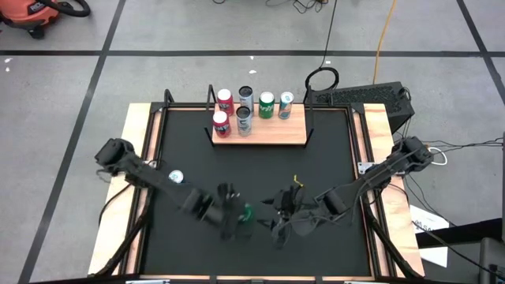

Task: Place canned beverage on shelf
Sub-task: Put the green soda can on the shelf aligned with the other green soda can

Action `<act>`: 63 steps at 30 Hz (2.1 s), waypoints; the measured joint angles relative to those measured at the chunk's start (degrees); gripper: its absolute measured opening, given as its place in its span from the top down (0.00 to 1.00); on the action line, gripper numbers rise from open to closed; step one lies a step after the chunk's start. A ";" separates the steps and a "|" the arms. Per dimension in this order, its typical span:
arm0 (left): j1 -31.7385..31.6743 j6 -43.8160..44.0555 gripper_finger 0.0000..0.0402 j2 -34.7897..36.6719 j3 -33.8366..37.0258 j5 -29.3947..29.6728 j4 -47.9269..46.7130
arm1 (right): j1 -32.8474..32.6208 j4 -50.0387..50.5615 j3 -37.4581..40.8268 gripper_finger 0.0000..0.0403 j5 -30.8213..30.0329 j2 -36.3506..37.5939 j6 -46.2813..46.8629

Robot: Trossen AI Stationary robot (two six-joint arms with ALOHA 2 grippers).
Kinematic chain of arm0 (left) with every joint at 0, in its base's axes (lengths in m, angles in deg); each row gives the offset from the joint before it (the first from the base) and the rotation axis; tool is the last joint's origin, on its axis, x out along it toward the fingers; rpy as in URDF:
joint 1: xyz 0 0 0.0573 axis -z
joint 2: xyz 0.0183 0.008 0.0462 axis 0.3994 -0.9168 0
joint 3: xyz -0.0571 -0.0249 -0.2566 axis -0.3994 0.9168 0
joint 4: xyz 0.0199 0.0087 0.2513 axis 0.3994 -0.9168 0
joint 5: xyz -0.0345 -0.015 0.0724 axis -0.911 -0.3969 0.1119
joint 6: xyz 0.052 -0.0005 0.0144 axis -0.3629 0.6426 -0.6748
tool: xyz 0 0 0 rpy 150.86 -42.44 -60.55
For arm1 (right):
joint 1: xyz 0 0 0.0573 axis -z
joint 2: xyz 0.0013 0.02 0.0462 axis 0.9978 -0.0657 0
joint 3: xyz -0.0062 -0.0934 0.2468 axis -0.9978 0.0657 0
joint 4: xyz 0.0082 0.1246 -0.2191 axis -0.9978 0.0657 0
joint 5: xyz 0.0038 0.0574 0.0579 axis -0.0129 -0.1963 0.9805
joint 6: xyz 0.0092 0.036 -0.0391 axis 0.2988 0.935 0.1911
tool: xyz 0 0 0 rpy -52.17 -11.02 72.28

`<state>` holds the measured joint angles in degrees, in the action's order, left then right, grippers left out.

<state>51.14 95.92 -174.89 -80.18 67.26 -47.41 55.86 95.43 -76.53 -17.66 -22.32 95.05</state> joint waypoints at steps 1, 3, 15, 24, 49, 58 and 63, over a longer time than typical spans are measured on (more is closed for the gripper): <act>-1.81 -1.69 0.26 -0.12 0.00 -0.77 0.92 | 0.00 2.70 0.00 0.23 -0.02 0.88 1.12; -5.08 -4.63 0.26 -0.97 -0.02 -2.90 2.29 | 0.00 7.92 0.00 0.23 -0.17 2.68 2.81; -12.65 -17.05 0.25 -6.97 0.02 -17.24 10.68 | 0.02 26.30 0.57 0.23 1.62 6.45 5.88; -15.52 -16.26 0.02 -6.75 -0.07 -18.22 10.58 | 3.62 7.31 14.57 0.23 9.64 8.73 1.74; -16.73 -2.88 0.05 4.00 -2.10 -5.04 -20.57 | 14.41 -15.33 17.11 0.01 21.48 0.44 -14.67; -16.81 -0.89 0.05 4.10 -2.08 -4.90 -21.63 | 14.50 -15.64 17.11 0.04 19.22 -3.34 -14.42; -17.20 2.24 0.05 7.64 -2.01 -3.86 -21.48 | 14.76 -15.81 17.11 0.20 19.45 -3.07 -13.72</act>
<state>33.94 98.16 -167.25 -82.20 63.40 -68.89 70.62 79.62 -59.42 1.79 -25.40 81.33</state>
